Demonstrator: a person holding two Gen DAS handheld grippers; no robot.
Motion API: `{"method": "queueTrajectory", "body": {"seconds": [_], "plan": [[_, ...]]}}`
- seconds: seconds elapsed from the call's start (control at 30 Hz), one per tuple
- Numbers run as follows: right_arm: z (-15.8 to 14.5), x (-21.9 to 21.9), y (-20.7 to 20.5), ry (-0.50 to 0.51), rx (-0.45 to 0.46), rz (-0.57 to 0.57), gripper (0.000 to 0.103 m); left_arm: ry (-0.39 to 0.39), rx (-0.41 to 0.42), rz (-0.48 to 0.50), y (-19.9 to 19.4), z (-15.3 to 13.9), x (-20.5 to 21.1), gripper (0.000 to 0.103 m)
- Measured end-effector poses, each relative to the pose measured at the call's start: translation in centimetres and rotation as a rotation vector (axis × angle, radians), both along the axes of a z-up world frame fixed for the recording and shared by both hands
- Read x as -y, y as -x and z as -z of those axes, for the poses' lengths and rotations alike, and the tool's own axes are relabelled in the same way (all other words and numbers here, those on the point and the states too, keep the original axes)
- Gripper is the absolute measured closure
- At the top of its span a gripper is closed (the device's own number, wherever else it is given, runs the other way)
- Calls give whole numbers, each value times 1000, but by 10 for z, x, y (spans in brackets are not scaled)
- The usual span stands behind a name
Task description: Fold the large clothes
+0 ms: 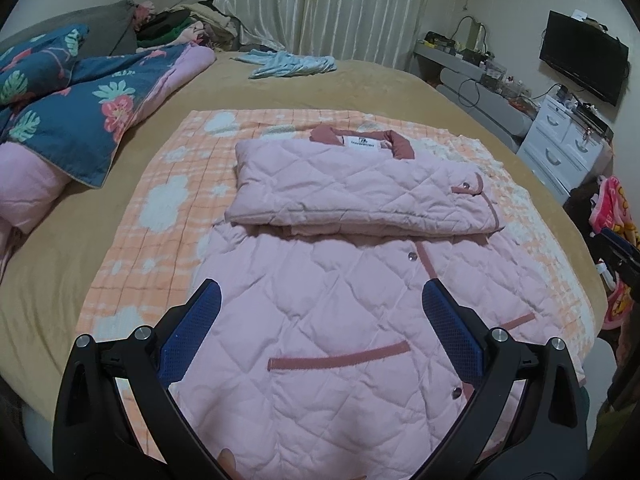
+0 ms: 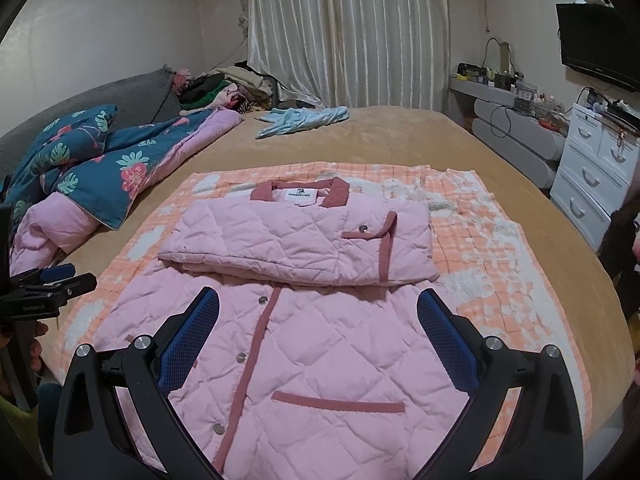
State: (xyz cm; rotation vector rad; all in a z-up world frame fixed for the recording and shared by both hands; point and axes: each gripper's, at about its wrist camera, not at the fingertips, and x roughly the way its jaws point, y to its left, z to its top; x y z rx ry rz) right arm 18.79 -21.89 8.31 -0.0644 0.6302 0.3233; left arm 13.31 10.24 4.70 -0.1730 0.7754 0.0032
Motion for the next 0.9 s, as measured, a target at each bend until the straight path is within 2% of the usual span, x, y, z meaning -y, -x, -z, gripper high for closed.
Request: {"method": "queueTrajectory", "body": {"seconds": [0.37,0.9], "plan": [[18,19,12,21,-25,19,4,-3,-42,-7,18,27,-4,9],[64,56,26,51,-119,57,4,1,-143,-65,45,78,-28,9]]}}
